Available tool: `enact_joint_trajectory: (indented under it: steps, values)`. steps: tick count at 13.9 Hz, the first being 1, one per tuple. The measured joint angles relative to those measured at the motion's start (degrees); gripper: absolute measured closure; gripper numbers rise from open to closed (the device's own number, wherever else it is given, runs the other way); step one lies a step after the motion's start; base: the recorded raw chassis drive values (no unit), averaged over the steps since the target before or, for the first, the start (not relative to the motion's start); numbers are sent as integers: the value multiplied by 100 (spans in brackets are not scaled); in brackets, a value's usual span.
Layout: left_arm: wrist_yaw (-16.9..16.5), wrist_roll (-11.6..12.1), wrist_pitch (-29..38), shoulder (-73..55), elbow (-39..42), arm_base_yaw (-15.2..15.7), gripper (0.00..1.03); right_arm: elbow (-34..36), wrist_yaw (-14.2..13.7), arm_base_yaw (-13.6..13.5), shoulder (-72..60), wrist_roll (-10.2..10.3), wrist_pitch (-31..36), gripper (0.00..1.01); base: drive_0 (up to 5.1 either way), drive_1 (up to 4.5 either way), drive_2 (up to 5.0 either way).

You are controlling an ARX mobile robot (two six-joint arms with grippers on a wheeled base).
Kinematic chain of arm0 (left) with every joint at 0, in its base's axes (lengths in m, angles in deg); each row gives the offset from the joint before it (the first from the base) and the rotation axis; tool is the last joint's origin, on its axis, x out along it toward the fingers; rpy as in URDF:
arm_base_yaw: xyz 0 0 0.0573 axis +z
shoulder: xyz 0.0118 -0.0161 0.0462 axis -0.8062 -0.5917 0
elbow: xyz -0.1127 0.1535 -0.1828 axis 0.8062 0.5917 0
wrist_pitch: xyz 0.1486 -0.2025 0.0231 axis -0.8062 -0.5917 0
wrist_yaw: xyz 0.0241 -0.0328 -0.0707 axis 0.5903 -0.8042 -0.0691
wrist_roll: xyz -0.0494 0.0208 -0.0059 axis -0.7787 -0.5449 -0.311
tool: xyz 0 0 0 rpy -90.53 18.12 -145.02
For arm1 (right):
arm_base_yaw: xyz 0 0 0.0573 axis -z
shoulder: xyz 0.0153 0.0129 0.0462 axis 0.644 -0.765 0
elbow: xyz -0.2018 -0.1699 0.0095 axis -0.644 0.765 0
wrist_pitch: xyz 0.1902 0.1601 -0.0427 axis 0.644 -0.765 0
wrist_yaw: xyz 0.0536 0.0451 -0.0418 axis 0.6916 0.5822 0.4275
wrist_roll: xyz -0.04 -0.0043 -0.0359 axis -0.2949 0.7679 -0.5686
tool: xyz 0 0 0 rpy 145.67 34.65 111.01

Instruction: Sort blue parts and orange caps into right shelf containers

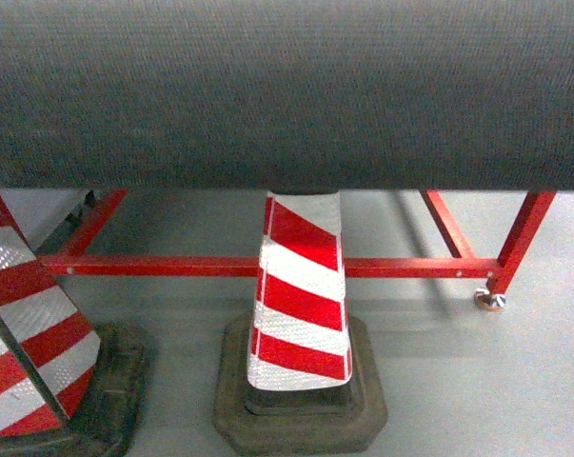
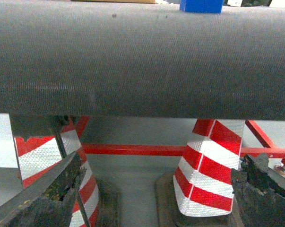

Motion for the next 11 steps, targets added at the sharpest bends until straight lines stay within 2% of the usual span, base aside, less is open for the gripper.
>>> enact_joint_trajectory:
  steps: [11]
  values:
    - [-4, -2, 0, 0, 0, 0, 5, 0, -2, 0, 0, 20, 2, 3, 0, 0, 0]
